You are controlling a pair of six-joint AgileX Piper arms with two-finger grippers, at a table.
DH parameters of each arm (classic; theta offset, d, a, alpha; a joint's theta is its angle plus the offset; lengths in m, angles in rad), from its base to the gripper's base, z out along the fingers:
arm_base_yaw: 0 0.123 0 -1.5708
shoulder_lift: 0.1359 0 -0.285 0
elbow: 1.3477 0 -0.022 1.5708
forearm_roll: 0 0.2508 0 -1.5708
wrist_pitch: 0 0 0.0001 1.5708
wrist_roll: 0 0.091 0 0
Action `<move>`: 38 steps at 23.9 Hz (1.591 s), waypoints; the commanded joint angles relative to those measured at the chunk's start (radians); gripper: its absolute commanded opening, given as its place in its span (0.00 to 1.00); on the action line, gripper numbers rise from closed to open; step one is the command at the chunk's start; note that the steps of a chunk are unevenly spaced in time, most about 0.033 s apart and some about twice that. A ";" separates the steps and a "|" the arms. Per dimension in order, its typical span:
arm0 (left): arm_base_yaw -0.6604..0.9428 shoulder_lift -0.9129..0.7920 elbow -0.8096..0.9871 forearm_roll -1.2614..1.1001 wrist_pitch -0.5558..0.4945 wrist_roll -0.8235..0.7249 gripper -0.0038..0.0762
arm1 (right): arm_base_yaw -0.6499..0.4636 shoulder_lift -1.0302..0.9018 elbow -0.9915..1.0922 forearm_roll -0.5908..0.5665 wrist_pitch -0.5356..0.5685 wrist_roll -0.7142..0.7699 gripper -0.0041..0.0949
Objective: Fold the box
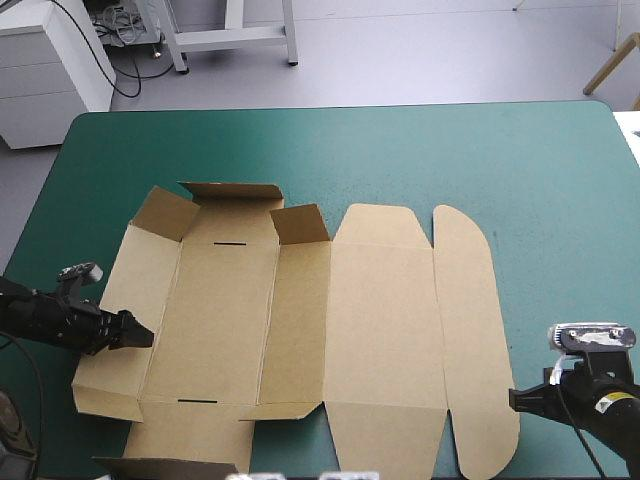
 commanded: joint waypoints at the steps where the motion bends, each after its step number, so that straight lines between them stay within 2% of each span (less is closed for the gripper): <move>1: -0.006 -0.024 -0.017 -0.036 0.108 -0.008 0.35 | 0.002 0.003 -0.025 0.014 -0.049 -0.011 0.02; 4: -0.006 -0.024 -0.017 -0.021 0.108 -0.008 0.09 | 0.002 0.003 -0.025 0.014 -0.049 -0.011 0.02; 5: -0.006 -0.024 -0.017 -0.009 0.108 -0.008 0.04 | 0.002 0.003 -0.025 0.014 -0.049 -0.011 0.02; 16: -0.006 -0.024 -0.019 0.016 0.108 -0.005 0.04 | 0.002 0.003 -0.025 0.014 -0.049 -0.011 0.02; 20: -0.062 -0.024 -0.122 0.044 0.108 -0.047 0.04 | 0.002 0.003 -0.025 0.014 -0.049 -0.011 0.02; 24: -0.304 -0.023 -0.368 0.120 0.046 -0.069 0.04 | 0.002 0.003 -0.025 0.014 -0.049 -0.011 0.02; 28: -0.571 0.024 -0.571 0.413 -0.008 -0.131 0.04 | 0.002 0.003 -0.025 0.014 -0.049 -0.011 0.02; 30: -0.700 0.062 -0.642 0.556 -0.069 -0.178 0.04 | 0.002 0.003 -0.025 0.014 -0.049 -0.011 0.02; 38: -0.952 0.116 -0.734 0.854 -0.302 -0.219 0.04 | 0.002 0.003 -0.025 0.014 -0.049 -0.011 0.02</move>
